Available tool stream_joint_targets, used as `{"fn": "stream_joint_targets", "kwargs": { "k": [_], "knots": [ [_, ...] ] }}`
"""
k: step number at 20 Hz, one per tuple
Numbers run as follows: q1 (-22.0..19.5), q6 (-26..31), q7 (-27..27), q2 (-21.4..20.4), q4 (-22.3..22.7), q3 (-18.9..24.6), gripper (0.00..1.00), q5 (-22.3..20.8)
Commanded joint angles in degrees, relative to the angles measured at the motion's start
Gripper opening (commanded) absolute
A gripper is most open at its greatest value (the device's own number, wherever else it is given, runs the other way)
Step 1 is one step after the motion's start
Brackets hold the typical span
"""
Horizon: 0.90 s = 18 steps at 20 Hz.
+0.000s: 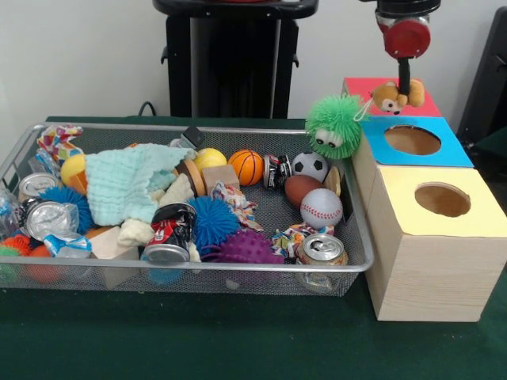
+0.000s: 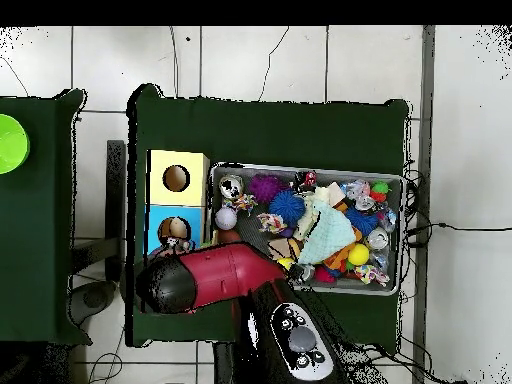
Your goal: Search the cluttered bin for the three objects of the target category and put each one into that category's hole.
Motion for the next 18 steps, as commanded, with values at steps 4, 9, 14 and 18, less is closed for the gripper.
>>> {"fn": "stream_joint_targets", "kwargs": {
  "k": [4,9,14,18],
  "knots": [
    [-0.26,1.27,7.50,1.35,1.89,2.44,0.00,-2.03],
    [2.40,5.37,6.88,1.78,1.28,-1.39,0.00,-5.75],
    [3.17,6.20,7.00,2.43,2.38,-1.10,0.00,-6.30],
    [4.61,8.23,8.32,2.83,1.31,-2.89,0.00,-7.17]
  ]
}}
